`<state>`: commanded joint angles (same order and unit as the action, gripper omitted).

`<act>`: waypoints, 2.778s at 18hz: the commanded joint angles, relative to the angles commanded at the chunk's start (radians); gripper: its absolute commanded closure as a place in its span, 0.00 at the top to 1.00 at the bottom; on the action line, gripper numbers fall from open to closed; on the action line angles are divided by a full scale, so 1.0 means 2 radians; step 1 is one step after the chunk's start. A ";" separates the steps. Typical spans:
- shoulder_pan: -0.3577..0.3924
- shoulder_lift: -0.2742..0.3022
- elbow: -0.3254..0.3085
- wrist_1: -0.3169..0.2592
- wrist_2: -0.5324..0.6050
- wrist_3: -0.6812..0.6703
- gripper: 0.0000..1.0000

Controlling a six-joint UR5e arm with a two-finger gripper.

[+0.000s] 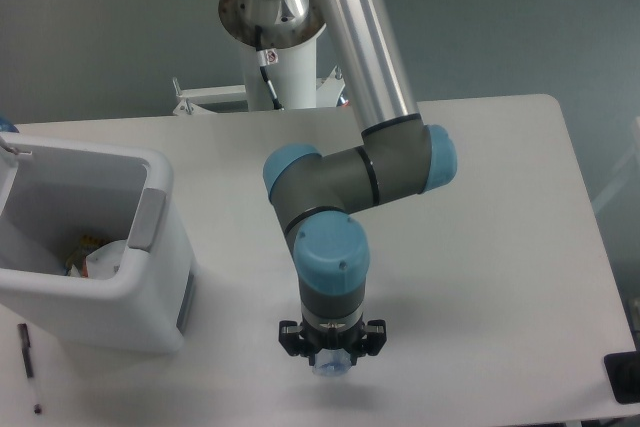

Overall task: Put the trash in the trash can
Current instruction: 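Lift the bottle and carry it over the trash bin, then open the gripper to release the bottle into the bin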

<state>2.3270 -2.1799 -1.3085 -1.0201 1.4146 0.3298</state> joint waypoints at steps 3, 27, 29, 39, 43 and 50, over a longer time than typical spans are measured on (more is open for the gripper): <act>-0.001 0.028 0.001 0.001 -0.027 0.002 0.40; 0.039 0.104 0.103 0.054 -0.361 0.001 0.42; 0.035 0.111 0.103 0.054 -0.380 -0.013 0.42; -0.005 0.143 0.055 0.055 -0.397 -0.076 0.42; -0.031 0.153 0.009 0.087 -0.388 -0.076 0.42; -0.032 0.145 0.006 0.109 -0.383 -0.061 0.86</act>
<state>2.2626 -1.8898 -1.2962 -0.8023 0.6489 0.2085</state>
